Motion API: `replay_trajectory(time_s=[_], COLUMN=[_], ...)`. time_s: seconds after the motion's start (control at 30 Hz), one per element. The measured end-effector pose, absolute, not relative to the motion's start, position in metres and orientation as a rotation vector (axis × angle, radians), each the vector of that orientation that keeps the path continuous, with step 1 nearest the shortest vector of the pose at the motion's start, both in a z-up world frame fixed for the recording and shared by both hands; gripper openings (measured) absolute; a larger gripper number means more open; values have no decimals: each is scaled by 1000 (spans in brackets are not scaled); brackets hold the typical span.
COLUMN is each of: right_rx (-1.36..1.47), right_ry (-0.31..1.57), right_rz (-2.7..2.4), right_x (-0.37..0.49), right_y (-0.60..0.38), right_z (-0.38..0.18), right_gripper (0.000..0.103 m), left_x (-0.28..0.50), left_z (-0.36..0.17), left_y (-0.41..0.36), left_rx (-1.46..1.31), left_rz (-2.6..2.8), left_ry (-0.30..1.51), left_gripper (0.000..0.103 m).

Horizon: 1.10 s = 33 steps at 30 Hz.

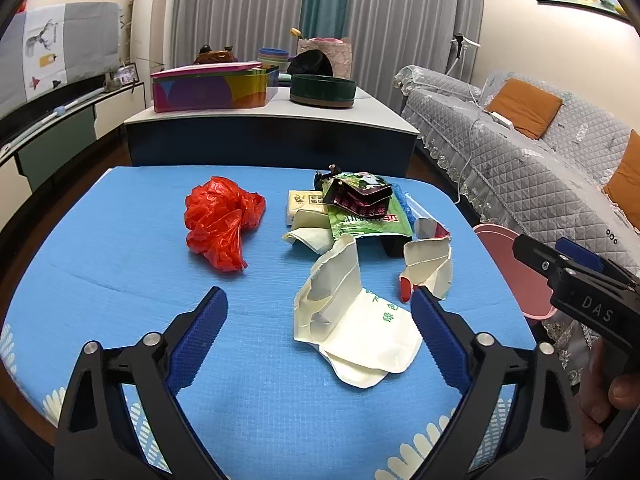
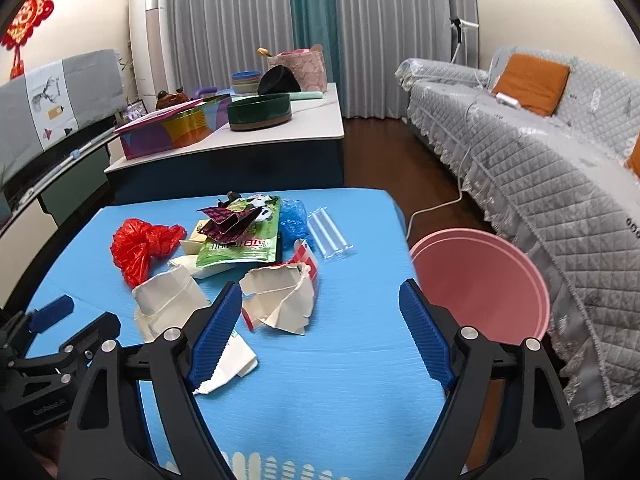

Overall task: Collect trash
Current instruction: 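Move both tools toward the pile of trash on the blue table, then close the left tool on crumpled white paper while the right tool grasps the red-and-white carton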

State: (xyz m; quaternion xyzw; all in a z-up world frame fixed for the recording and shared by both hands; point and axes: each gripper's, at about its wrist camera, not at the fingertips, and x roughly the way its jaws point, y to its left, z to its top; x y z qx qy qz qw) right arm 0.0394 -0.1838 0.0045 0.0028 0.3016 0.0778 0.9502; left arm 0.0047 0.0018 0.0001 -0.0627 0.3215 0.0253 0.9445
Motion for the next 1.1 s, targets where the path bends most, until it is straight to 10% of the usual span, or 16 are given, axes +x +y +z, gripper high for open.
replay_trajectory(time_s=[0.73, 1.1], right_rx=[53, 28], right_ry=[737, 755], right_rz=[236, 274], right_x=[125, 127], right_y=[-162, -157], right_z=[-44, -46], right_gripper=[64, 22], left_x=[67, 64], left_z=[-34, -37], left_y=[5, 3], left_rx=[-188, -141], left_rz=[-18, -19], left_ry=[745, 810], left_gripper=[53, 17])
